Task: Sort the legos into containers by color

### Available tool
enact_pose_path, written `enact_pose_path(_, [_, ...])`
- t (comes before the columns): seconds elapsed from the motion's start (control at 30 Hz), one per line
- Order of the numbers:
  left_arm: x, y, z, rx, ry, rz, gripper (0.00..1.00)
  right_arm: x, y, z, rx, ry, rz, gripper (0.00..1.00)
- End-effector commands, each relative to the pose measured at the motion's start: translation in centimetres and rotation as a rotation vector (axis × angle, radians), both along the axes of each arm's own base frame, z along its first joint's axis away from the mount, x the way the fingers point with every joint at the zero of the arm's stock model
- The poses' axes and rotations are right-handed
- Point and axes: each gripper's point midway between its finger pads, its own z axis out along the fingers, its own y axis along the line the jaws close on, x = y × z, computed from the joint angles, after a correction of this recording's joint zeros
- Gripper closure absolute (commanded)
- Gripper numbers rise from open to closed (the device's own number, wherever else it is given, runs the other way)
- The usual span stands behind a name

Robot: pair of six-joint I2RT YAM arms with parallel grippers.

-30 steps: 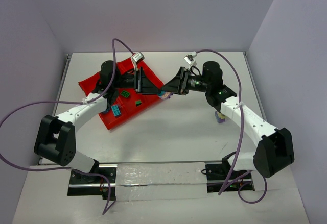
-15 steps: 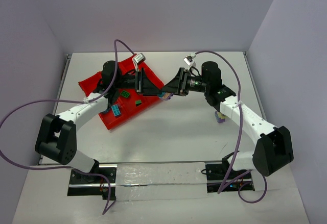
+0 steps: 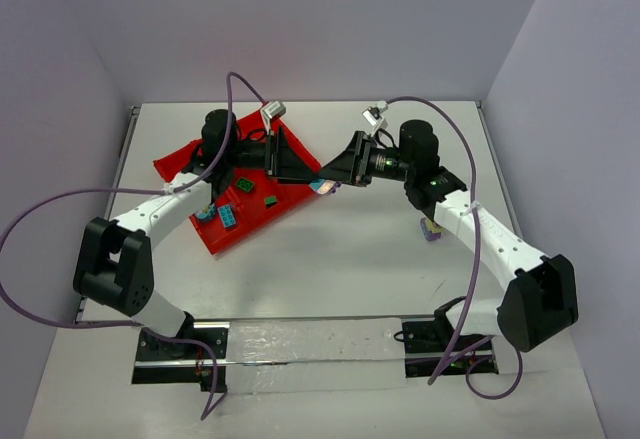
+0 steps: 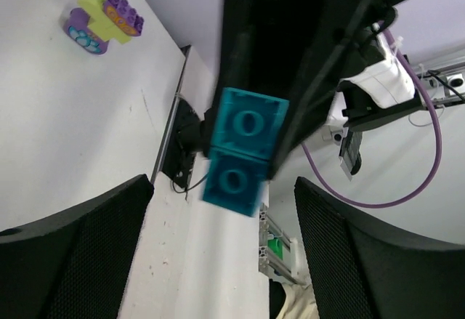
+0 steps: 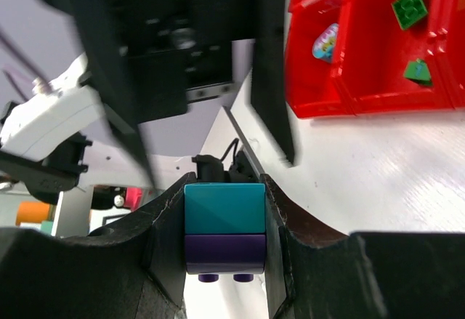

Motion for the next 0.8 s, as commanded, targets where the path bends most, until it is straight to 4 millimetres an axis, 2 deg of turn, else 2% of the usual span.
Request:
enact_pose_path(0.0, [0.6, 0.1, -0.2, 0.037, -0.019, -0.008, 0.1, -1.2, -0.2, 5.0, 0.083, -0.145, 0.037, 0.94])
enact_pose_path(0.13, [0.7, 0.5, -0.5, 0.043, -0.006, -0.003, 0.08, -1.4, -0.2, 5.8, 0.095, -0.17, 0.045, 0.94])
enact_pose_path(0.3, [-0.1, 0.8, 0.7, 0.001, -0.014, -0.029, 0.08, -1.0, -0.1, 5.8, 0.092, -0.175, 0.047, 0.94])
enact_pose_path(0.53, [-1.5, 1.0, 1.3, -0.05, -0.019, -0.102, 0.14, -1.4, 0.5, 6.1, 0.137, -0.212, 0.102, 0.94])
enact_pose_path(0.77, [-3.0, 1.3, 2.4, -0.103, -0.014, -0.166, 0.14, -1.7, 0.9, 6.1, 0.169, -0.246, 0.166, 0.94])
